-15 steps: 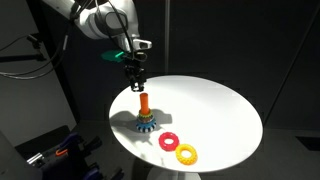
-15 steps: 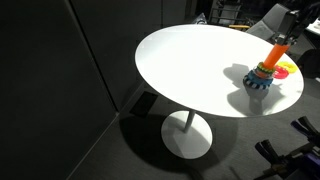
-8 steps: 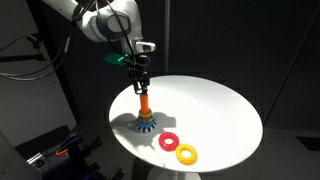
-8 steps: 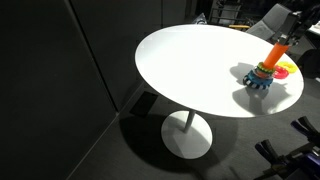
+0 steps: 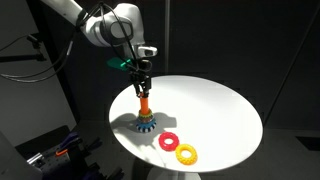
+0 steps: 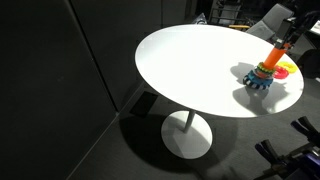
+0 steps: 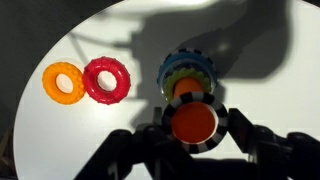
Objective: Pick up the black and white ring and put it on the ring holder
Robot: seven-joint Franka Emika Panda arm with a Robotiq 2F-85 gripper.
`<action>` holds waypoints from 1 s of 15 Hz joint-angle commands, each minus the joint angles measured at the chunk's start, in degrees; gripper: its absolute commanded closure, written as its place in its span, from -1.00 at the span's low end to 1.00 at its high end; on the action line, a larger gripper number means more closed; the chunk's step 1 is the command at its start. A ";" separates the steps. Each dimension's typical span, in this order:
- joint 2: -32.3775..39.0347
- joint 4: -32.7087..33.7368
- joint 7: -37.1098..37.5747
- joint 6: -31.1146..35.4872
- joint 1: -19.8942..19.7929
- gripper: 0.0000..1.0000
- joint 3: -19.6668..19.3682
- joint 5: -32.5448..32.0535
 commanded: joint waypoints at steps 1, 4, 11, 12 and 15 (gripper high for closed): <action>0.82 0.40 -1.41 0.43 -0.52 0.17 -0.31 0.32; 1.23 0.37 -1.67 0.28 -0.56 0.17 -0.53 0.57; 1.07 0.42 -2.33 -1.35 -0.50 -1.00 -0.82 2.14; 0.80 0.48 -2.60 -1.87 -0.47 -1.00 -0.83 2.71; -0.13 0.51 -4.10 -4.51 -0.34 -1.00 -0.75 4.53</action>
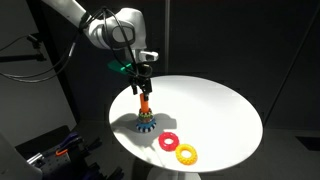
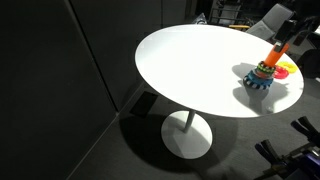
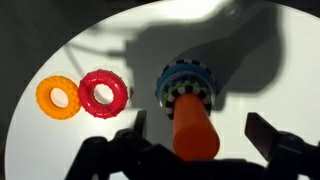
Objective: Pick up the black and white ring and put it on the ring holder
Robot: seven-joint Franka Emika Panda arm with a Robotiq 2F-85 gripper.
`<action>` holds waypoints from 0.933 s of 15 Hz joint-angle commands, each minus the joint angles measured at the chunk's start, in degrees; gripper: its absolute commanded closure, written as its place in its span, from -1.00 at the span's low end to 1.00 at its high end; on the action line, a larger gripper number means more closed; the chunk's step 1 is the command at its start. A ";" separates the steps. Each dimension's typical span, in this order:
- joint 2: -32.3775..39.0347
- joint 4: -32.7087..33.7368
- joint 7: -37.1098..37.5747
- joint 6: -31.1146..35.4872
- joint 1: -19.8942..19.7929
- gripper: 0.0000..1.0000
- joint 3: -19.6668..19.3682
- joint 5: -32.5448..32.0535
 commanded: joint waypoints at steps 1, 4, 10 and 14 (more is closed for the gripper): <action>-2.06 0.25 -3.83 -4.19 -0.29 -1.00 0.03 3.06; -3.62 0.08 -6.47 -7.53 -0.17 -1.00 0.05 4.80; -8.98 -0.46 -8.02 -15.15 0.26 -1.00 0.56 4.24; -12.97 -0.66 -9.28 -18.26 0.83 -1.00 0.71 4.71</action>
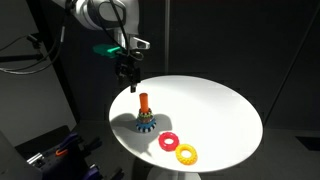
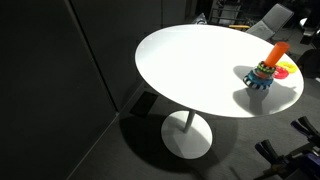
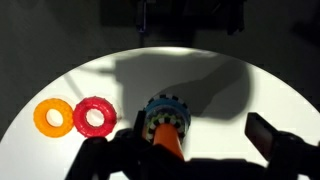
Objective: Pick up the black and white ring and put it on the ring holder
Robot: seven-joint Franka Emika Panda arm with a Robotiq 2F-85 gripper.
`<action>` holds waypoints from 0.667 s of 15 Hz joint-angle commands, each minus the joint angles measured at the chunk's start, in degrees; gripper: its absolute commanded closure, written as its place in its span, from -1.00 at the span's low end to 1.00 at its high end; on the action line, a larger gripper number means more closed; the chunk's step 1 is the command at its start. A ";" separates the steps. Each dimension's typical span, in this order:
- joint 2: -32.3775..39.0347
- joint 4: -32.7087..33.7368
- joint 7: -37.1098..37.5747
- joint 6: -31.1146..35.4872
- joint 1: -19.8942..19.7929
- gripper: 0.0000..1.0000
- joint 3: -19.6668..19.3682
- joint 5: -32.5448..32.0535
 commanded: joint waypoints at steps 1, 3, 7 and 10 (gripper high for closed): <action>-4.96 -0.75 -2.45 -3.01 0.32 -1.00 0.19 1.11; -6.90 -0.80 -2.83 -3.98 0.63 -1.00 0.23 1.35; -9.98 -0.79 -1.68 -5.39 0.91 -1.00 0.43 1.63; -11.85 -1.71 -0.93 -4.34 0.95 -1.00 0.72 1.46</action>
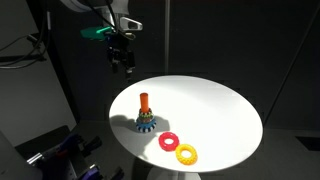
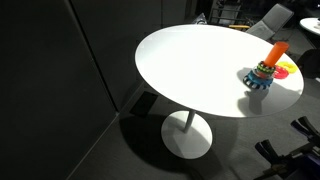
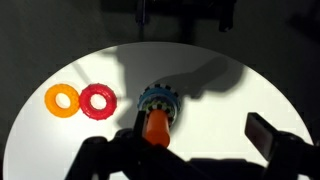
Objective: Pick up the black and white ring and put it on the ring holder
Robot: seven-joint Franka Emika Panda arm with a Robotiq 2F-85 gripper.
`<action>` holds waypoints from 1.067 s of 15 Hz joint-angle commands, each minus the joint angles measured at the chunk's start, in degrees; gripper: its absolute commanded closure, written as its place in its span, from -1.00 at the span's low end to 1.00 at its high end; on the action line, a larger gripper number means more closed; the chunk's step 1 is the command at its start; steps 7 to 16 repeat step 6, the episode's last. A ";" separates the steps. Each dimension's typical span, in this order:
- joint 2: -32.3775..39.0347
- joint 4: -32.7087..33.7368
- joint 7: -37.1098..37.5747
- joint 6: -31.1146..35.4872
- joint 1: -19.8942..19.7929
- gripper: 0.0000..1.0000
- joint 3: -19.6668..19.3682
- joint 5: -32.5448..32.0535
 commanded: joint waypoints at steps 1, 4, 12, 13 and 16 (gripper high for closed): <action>-3.14 -1.84 0.07 0.09 0.12 -1.00 0.35 1.05; -1.27 -0.58 -0.02 -0.10 -0.17 -1.00 0.40 0.08; -1.12 -0.59 -0.02 -0.09 -0.17 -1.00 0.40 0.08; -1.12 -0.59 -0.02 -0.09 -0.17 -1.00 0.40 0.08; -1.12 -0.59 -0.02 -0.09 -0.17 -1.00 0.40 0.08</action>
